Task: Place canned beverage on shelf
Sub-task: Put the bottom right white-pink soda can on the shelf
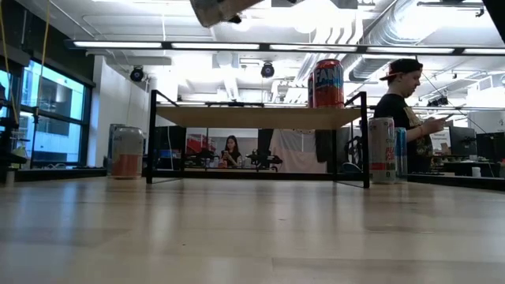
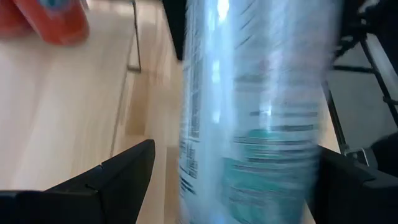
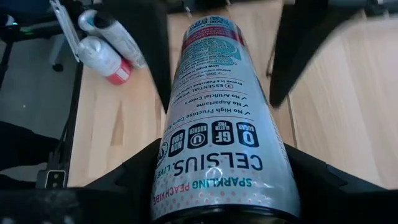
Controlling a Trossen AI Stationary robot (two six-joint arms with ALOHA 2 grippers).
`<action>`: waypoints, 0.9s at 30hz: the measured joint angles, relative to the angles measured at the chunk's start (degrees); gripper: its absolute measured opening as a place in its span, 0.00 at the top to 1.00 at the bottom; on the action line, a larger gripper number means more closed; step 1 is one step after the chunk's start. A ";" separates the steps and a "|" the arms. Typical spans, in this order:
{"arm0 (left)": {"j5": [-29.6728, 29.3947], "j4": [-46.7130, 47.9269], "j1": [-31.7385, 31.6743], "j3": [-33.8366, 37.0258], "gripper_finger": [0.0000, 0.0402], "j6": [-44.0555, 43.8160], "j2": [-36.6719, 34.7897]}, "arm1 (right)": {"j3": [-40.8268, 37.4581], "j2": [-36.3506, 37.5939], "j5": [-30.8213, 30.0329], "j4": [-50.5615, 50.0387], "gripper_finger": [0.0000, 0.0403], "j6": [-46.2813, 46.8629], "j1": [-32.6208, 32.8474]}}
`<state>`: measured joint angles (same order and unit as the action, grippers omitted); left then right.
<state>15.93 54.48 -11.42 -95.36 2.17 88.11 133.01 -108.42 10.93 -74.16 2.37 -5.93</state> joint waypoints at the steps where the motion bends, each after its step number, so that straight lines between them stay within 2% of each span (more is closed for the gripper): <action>1: 0.14 0.90 0.00 0.01 0.17 0.00 0.03 | 0.00 0.00 -0.10 0.30 0.41 -0.60 0.17; 6: 0.10 1.92 -0.02 0.01 0.17 0.50 -0.12 | 0.00 0.00 -0.01 0.16 0.41 -1.34 0.46; 9: -0.30 1.46 -0.04 0.01 0.21 1.23 -0.25 | 0.00 0.00 -0.21 0.29 0.41 -1.29 0.41; 12: -0.36 1.42 -0.02 0.01 0.30 1.53 -0.26 | 0.00 0.00 -0.32 0.21 0.41 -1.29 0.28; 17: 0.03 1.50 -0.04 0.01 0.54 1.29 -0.26 | 0.00 0.00 -0.65 0.14 0.41 -2.21 0.30; 21: 0.47 1.93 -0.06 0.01 0.55 1.38 -0.27 | 0.00 0.00 -1.26 0.23 0.41 -1.97 0.32; 23: 1.40 2.39 -0.09 0.01 0.55 1.47 -0.28 | 0.00 0.00 -1.19 0.29 0.37 -1.52 0.32; 27: 1.48 4.76 -0.09 0.16 0.55 1.09 -0.17 | 0.14 0.22 -1.07 1.23 0.20 -0.67 0.32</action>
<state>17.41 59.25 -11.51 -95.20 3.27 87.94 133.15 -108.20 9.86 -72.93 1.70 -5.61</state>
